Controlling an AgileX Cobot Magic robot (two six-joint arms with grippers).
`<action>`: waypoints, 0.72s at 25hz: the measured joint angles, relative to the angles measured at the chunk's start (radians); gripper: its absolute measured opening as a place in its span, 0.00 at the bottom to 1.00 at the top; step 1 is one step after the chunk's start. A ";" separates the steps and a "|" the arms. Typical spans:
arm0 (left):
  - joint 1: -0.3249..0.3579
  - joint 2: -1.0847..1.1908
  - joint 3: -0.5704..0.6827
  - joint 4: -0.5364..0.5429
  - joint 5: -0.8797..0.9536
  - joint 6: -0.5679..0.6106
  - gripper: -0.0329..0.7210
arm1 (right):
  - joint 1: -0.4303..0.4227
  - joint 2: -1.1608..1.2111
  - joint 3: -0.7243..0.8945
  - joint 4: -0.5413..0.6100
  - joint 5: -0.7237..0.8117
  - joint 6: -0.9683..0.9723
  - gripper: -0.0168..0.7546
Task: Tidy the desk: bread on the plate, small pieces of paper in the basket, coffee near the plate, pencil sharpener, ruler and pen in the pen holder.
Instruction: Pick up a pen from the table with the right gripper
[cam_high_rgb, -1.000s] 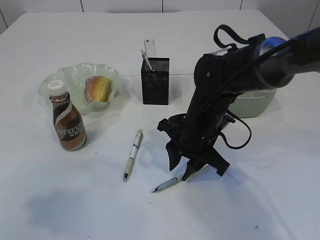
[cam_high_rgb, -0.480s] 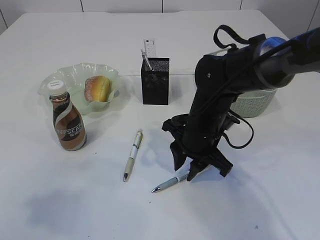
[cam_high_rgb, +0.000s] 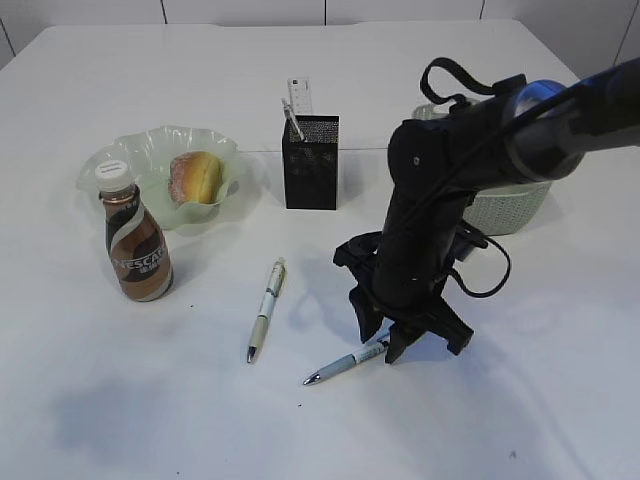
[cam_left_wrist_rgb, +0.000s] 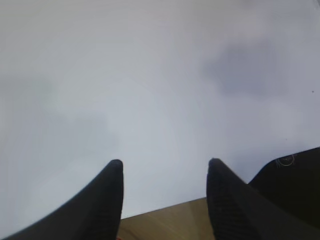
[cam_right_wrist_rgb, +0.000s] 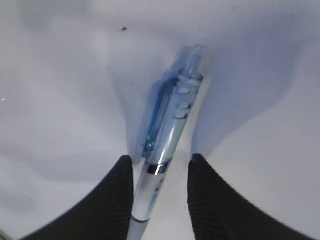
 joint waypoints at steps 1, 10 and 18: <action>0.000 0.000 0.000 0.007 0.000 0.000 0.54 | 0.000 0.001 0.000 -0.002 -0.002 0.000 0.41; 0.000 0.000 0.000 0.018 0.000 0.000 0.54 | 0.000 0.002 0.000 -0.004 -0.043 0.007 0.41; 0.000 0.000 0.000 0.018 0.000 0.000 0.54 | 0.000 0.002 0.000 -0.012 -0.047 0.009 0.41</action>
